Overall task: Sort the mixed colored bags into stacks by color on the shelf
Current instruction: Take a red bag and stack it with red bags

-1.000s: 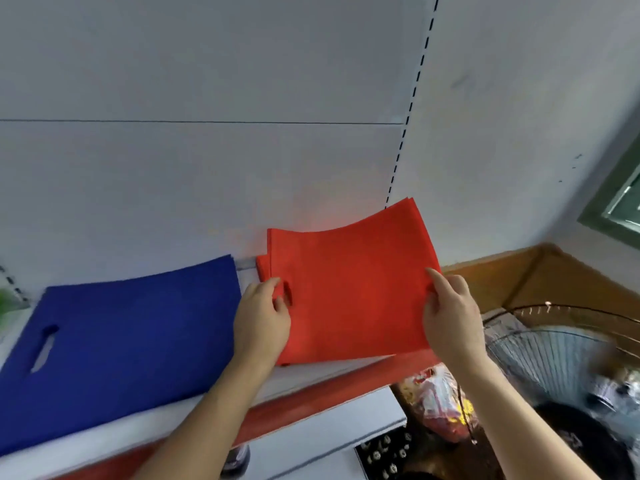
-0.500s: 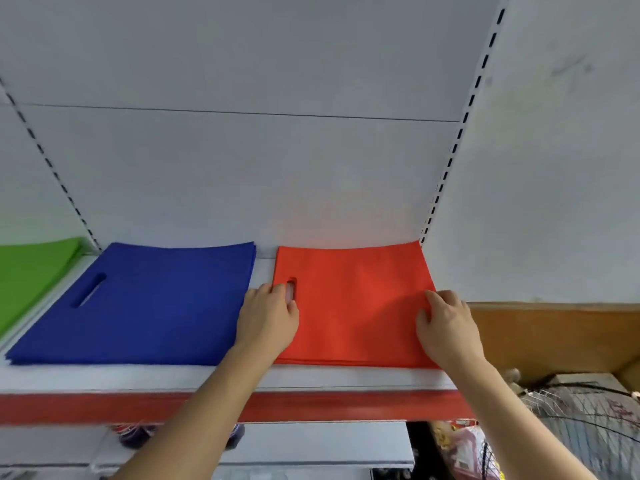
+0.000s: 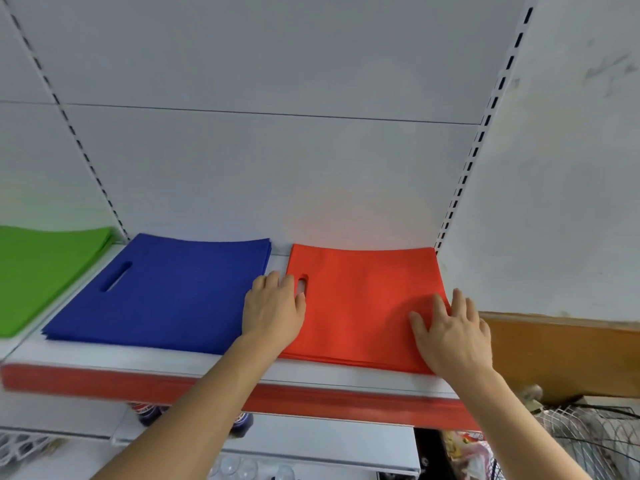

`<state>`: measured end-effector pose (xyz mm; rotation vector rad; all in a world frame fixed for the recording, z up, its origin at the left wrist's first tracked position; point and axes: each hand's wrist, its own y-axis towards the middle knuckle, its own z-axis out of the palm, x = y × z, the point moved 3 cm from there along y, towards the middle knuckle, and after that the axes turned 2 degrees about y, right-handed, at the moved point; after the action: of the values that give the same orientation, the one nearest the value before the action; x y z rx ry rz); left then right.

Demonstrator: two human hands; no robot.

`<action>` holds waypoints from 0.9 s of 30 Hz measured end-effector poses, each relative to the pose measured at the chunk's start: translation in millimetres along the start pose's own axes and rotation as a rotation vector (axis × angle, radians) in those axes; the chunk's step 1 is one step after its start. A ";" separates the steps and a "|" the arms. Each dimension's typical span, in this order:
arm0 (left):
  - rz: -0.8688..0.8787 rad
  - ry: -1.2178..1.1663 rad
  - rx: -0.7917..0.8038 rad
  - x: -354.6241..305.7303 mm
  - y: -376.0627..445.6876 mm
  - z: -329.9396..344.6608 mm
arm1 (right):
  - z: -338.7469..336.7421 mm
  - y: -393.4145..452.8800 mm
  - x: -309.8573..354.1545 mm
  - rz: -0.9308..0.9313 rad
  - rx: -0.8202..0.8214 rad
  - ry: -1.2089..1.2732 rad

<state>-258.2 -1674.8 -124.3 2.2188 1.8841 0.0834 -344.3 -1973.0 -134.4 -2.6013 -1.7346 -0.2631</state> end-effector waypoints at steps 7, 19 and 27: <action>-0.040 0.033 -0.112 47.3 -31.6 -28.9 | -9.2 -27.3 89.8 -0.284 -0.174 0.116; -0.307 0.080 -0.121 295.2 -131.3 -94.7 | 6.5 -139.7 355.6 -0.626 -0.116 0.134; -0.540 0.114 -0.153 478.7 -216.0 -132.7 | 31.7 -227.0 552.4 -0.863 -0.049 0.192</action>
<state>-409.8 -1155.8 -90.6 1.5746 2.3786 0.2542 -341.2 -1375.5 -107.9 -1.6050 -2.6528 -0.5244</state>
